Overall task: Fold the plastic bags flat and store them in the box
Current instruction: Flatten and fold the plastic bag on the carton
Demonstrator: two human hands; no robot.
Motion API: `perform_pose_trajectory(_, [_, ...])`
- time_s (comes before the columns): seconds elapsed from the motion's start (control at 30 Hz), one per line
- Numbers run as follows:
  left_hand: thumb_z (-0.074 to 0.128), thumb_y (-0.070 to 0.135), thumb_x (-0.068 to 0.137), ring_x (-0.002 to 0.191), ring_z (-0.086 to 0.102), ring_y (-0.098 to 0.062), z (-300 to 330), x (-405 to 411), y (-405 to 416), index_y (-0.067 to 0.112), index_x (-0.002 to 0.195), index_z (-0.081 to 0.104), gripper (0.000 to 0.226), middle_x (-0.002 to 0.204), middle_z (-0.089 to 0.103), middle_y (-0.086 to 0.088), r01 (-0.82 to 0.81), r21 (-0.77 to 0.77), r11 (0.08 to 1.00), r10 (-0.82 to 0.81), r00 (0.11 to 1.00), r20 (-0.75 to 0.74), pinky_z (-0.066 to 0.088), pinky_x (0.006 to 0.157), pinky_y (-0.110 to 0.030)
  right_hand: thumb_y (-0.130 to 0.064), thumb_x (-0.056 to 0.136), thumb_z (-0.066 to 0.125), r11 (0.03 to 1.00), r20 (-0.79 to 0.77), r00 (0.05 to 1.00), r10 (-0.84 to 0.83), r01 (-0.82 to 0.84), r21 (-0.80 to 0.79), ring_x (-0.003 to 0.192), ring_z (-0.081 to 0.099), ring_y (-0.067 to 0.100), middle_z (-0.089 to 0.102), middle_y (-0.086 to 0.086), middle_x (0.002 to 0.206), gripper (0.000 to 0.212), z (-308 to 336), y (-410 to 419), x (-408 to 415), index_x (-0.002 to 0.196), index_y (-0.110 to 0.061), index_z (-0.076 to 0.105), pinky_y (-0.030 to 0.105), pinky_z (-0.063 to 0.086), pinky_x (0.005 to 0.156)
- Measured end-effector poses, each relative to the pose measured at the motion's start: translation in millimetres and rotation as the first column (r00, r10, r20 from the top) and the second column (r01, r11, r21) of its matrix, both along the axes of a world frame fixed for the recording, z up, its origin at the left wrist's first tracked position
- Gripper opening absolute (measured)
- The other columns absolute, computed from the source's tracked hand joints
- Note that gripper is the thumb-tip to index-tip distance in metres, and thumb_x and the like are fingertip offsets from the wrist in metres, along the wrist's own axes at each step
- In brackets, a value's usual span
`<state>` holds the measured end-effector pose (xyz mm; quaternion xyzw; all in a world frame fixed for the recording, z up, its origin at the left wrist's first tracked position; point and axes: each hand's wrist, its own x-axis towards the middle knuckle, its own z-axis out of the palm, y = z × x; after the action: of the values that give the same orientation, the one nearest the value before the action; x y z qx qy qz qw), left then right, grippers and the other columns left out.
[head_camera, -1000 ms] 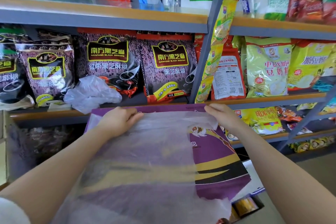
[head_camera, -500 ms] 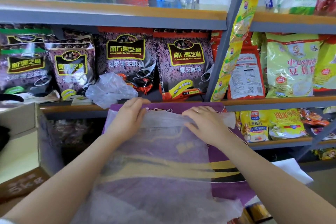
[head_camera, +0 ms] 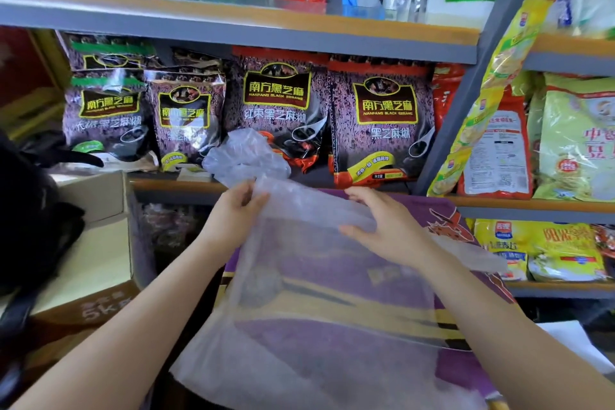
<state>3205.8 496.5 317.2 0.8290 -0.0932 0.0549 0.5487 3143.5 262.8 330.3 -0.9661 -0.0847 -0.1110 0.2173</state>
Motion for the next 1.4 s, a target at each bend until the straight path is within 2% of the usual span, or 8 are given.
perform_pose_trajectory(0.13, [0.048,0.014,0.095,0.066,0.052,-0.007,28,-14,0,0.019,0.083,0.054,0.014,0.076,0.056,-0.002,0.178,-0.382,0.907,-0.169,0.984,0.058,0.042,0.062,-0.021,-0.034,0.083,0.066,0.987,0.185,0.983,0.002,-0.032,0.159,0.106,0.052,0.004,0.06,-0.003,0.117,0.045,25,25,-3,0.123,-0.017,0.055,0.019,0.039,0.089])
perform_pose_trajectory(0.3, [0.054,0.039,0.081,0.08,0.042,-0.026,51,-20,5,0.031,0.082,0.054,0.008,0.088,0.049,-0.011,0.279,-0.478,0.833,-0.237,0.96,0.146,0.033,0.069,-0.042,-0.039,0.082,0.054,0.941,0.375,0.926,0.04,-0.161,0.297,0.086,0.05,-0.001,0.055,-0.018,0.093,0.028,58,40,-18,0.105,-0.022,0.058,0.01,0.037,0.076])
perform_pose_trajectory(0.43, [0.043,0.015,0.097,0.073,0.048,-0.022,52,-25,-1,0.021,0.084,0.05,0.016,0.08,0.052,-0.012,0.262,-0.493,0.83,-0.215,0.965,0.151,0.04,0.065,-0.035,-0.023,0.086,0.053,0.988,0.546,0.835,0.066,-0.13,0.08,0.089,0.054,0.017,0.058,0.0,0.094,0.015,60,36,-21,0.09,-0.01,0.059,0.026,0.041,0.078])
perform_pose_trajectory(0.57, [0.04,0.013,0.098,0.058,0.057,-0.004,49,-35,-15,0.019,0.085,0.05,0.018,0.064,0.062,0.008,0.231,-0.509,0.829,-0.194,0.973,0.124,0.047,0.054,-0.018,-0.037,0.086,0.055,0.985,0.672,0.741,0.008,0.11,-0.134,0.08,0.053,0.022,0.062,0.005,0.087,0.028,44,30,-26,0.085,-0.011,0.066,0.034,0.038,0.069])
perform_pose_trajectory(0.77, [0.04,0.016,0.098,0.057,0.057,-0.004,44,-40,-29,0.02,0.085,0.051,0.017,0.064,0.063,0.009,0.218,-0.469,0.856,-0.187,0.976,0.112,0.047,0.053,-0.017,-0.04,0.079,0.065,0.983,0.296,0.948,-0.117,0.068,0.172,0.082,0.058,0.016,0.065,-0.004,0.085,0.028,33,16,-35,0.087,-0.014,0.06,0.032,0.041,0.07])
perform_pose_trajectory(1.07, [0.044,0.019,0.097,0.059,0.06,-0.004,29,-34,-37,0.018,0.092,0.055,0.013,0.075,0.065,0.001,0.118,-0.344,0.932,-0.123,0.992,0.009,0.046,0.052,-0.017,-0.023,0.073,0.078,0.953,-0.028,0.999,-0.034,0.041,0.301,0.048,0.043,0.002,0.054,-0.008,0.052,0.032,39,-26,-36,0.053,-0.025,0.054,0.025,0.034,0.052])
perform_pose_trajectory(1.23, [0.046,0.026,0.096,0.072,0.055,-0.017,20,-17,-38,0.024,0.089,0.056,0.012,0.082,0.061,-0.004,0.094,-0.237,0.967,-0.102,0.995,-0.022,0.043,0.067,-0.032,-0.027,0.09,0.058,0.978,-0.163,0.985,0.049,-0.014,0.21,0.045,0.03,0.005,0.03,-0.006,0.049,0.042,38,-40,-20,0.054,-0.01,0.046,0.028,0.024,0.051])
perform_pose_trajectory(1.4, [0.046,0.027,0.096,0.076,0.055,-0.02,7,-2,-37,0.01,0.096,0.054,0.019,0.085,0.06,-0.008,0.038,-0.192,0.981,-0.054,0.996,-0.077,0.043,0.07,-0.035,-0.039,0.076,0.071,0.995,-0.35,0.933,0.078,-0.052,0.083,0.066,0.048,0.003,0.056,-0.012,0.073,0.021,19,-69,-34,0.079,-0.028,0.054,0.026,0.038,0.063])
